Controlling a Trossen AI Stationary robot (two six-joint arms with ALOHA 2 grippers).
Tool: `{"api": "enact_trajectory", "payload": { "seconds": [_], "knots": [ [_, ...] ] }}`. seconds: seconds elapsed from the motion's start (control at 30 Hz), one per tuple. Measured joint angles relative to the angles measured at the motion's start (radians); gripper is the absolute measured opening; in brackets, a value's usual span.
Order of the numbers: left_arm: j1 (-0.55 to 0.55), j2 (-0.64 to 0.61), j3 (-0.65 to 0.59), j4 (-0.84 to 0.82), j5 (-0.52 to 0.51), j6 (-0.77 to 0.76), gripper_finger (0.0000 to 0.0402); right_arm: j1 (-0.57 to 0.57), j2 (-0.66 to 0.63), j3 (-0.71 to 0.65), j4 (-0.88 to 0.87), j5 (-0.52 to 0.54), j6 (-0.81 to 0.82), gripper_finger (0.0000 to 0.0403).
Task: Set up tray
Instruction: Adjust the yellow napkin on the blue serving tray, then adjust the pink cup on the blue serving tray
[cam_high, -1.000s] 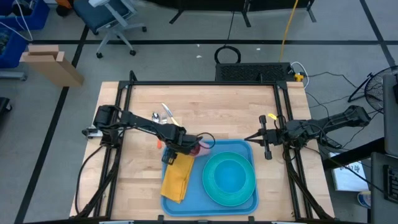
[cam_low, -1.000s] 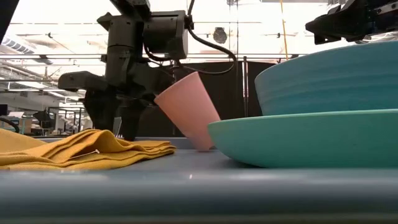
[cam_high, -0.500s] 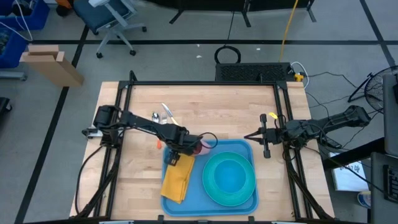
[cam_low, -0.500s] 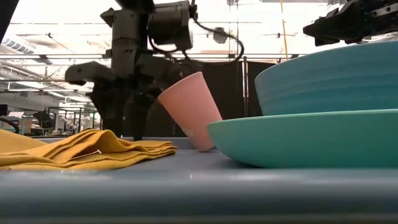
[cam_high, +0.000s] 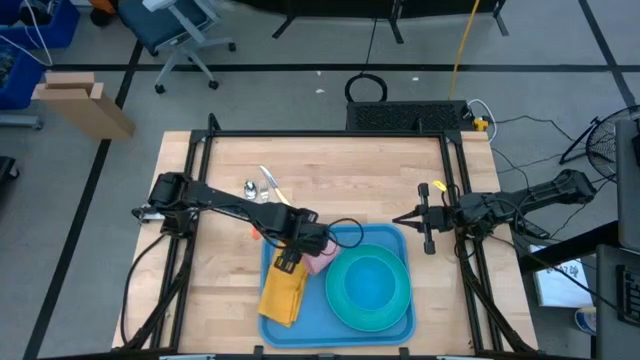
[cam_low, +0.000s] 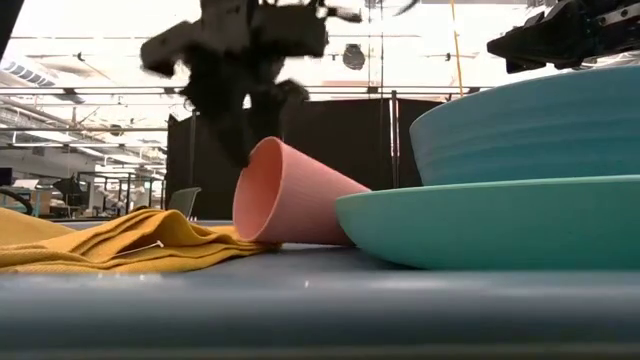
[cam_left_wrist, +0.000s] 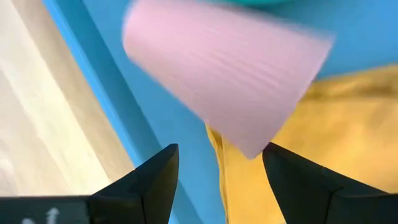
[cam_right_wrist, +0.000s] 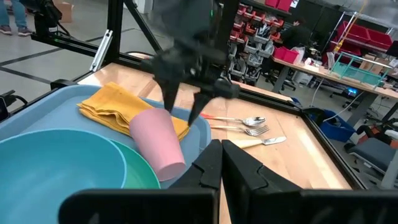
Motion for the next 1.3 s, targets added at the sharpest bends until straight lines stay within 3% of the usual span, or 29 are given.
{"api": "enact_trajectory", "payload": {
  "seconds": [0.2,0.4,0.83,1.03,1.13,1.23,1.3],
  "knots": [
    [-0.004,0.000,0.089,-0.025,-0.023,-0.034,0.0235,0.000,0.000,0.000,0.000,0.000,-0.005,0.0000],
    [-0.020,0.000,0.075,-0.020,-0.035,-0.090,0.0234,0.000,0.000,0.000,0.000,0.000,-0.005,0.0000],
    [-0.137,0.038,0.045,0.019,-0.258,-0.164,0.0235,0.000,0.000,0.000,0.000,-0.001,-0.005,0.0000],
    [-0.138,0.079,0.006,0.199,-0.303,-0.113,0.0234,0.000,0.000,0.000,0.011,-0.001,0.002,0.0000],
    [-0.130,0.087,-0.003,0.207,-0.304,-0.118,0.0233,0.000,0.000,0.000,0.014,-0.001,0.008,0.0000],
    [-0.122,0.075,-0.001,0.214,-0.279,-0.141,0.0207,0.000,0.000,0.000,0.016,-0.001,0.000,0.0000],
    [-0.119,0.067,-0.001,0.201,-0.249,-0.157,0.0168,0.000,0.000,0.000,0.016,-0.001,-0.005,0.0000]
  ]
}}
